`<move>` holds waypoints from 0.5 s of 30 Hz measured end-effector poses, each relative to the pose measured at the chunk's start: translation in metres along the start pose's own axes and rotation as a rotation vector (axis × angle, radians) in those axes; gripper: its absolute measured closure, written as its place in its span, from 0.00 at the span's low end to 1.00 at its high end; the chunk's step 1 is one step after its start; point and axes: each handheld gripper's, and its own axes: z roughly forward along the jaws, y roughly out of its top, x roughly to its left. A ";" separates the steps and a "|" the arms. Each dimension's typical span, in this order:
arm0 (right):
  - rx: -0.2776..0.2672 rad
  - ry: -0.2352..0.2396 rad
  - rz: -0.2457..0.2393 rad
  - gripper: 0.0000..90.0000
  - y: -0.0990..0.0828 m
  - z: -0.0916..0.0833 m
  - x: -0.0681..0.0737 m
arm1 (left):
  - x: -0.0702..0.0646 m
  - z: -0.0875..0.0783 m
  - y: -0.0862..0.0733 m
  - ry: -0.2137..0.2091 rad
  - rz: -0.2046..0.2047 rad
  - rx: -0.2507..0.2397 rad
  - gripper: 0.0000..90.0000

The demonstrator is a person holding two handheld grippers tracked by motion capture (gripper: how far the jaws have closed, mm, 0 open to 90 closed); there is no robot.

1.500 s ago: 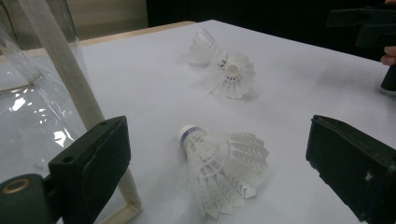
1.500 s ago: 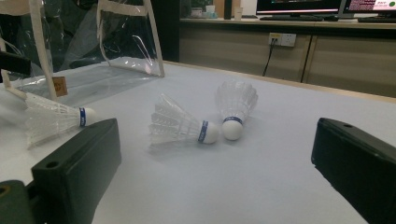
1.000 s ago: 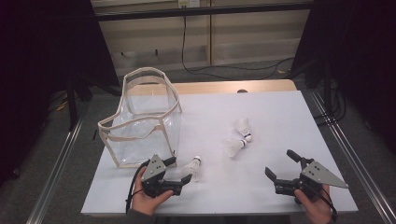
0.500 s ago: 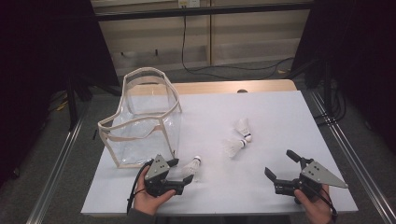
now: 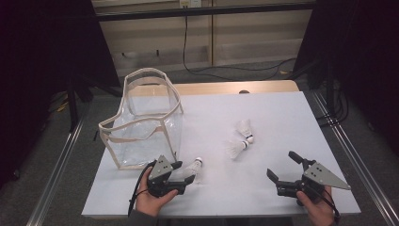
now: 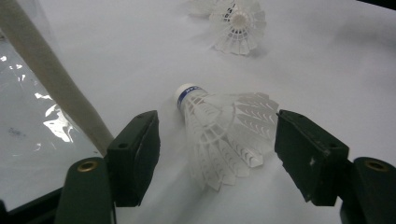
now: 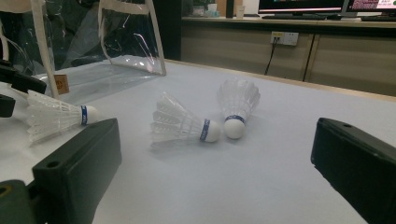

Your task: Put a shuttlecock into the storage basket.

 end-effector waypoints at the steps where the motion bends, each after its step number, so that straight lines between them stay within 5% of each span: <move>1: 0.000 0.000 0.000 0.02 0.000 0.000 0.000 | 0.000 0.000 0.000 0.000 0.000 0.000 0.36; 15: -0.002 0.001 -0.004 0.02 0.000 0.000 0.000 | 0.000 0.007 0.002 0.029 -0.005 0.036 0.47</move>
